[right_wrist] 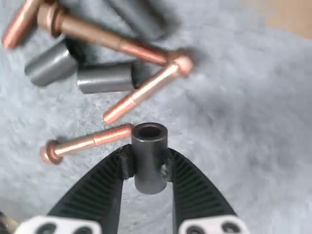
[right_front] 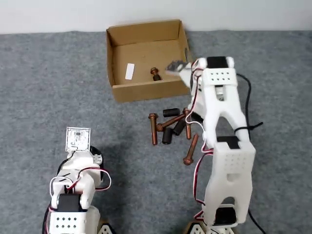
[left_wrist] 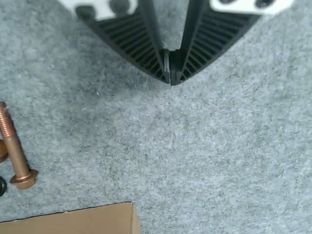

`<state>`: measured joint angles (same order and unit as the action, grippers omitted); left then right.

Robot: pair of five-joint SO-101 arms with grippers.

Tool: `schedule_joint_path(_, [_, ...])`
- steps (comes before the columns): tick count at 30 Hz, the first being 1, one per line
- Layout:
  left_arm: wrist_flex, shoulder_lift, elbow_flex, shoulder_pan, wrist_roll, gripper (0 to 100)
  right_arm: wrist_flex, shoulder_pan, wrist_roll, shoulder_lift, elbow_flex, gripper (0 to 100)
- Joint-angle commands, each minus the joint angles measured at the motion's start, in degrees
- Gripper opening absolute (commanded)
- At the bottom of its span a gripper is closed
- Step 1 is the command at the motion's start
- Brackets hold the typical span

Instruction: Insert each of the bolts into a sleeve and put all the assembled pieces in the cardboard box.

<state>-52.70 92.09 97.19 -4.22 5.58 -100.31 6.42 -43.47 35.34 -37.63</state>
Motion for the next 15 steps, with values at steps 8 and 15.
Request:
schedule_joint_path(8, [1.05, 0.35, -0.31, 0.0, 0.35, 1, -2.77, 0.57, 29.19, -28.7, 7.91, 0.9])
schedule_joint_path(15, [1.05, 0.53, -0.31, 0.0, 0.09, 1, -2.59, 0.48, 38.68, -50.95, 28.84, 0.9])
